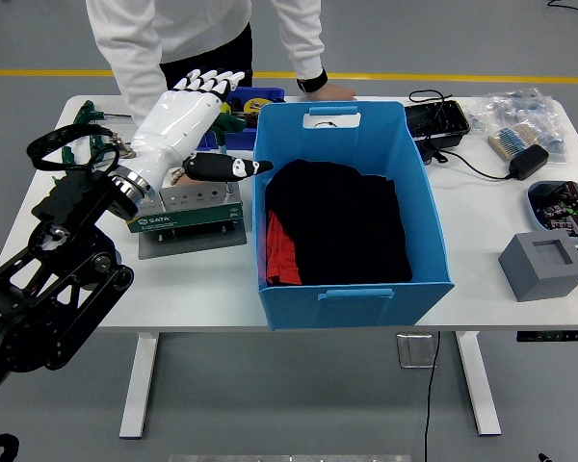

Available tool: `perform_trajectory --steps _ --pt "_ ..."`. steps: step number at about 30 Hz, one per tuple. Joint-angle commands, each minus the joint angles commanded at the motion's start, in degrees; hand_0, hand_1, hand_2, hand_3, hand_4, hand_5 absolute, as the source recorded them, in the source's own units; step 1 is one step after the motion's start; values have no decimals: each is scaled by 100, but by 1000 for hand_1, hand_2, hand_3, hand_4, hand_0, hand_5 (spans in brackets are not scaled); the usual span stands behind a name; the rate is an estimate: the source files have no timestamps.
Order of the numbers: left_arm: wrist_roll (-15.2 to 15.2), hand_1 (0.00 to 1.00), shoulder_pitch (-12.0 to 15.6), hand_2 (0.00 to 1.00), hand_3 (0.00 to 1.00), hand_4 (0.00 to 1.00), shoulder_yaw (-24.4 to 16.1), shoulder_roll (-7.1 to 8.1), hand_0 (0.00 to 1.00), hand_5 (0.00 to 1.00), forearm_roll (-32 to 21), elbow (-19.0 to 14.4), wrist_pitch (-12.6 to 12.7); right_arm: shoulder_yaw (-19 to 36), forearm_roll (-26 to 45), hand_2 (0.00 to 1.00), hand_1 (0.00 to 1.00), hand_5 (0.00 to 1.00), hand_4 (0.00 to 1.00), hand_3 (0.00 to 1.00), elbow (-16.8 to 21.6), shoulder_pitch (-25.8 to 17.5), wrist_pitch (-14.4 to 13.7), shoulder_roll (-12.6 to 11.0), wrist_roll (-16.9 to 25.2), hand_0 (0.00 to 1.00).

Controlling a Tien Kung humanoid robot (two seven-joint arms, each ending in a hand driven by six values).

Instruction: Lift tool from toolbox,place it in box,lift tool from toolbox,place it in box

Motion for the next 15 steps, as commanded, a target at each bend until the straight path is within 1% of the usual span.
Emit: perform_trajectory --steps 3,6,11,12,15 --pt "-68 998 -387 998 998 998 185 -24 998 306 0 388 -44 -59 55 797 741 775 857 638 0 14 -2 0 7 739" --pt "-36 998 -669 998 998 998 285 -44 998 310 0 760 -219 -82 72 796 741 776 856 638 0 29 -6 0 2 737" --pt "98 998 -957 998 998 998 337 -96 998 310 0 1301 -364 -126 93 796 741 776 856 638 0 37 -8 4 -10 737" --pt "125 976 -1001 948 935 998 345 -107 980 326 0 1389 -407 -141 103 794 740 774 856 637 0 38 -7 4 -10 736" --pt "165 976 -1143 948 935 998 378 -168 980 326 0 1695 -500 -171 97 794 740 774 856 637 0 34 1 9 -15 736"
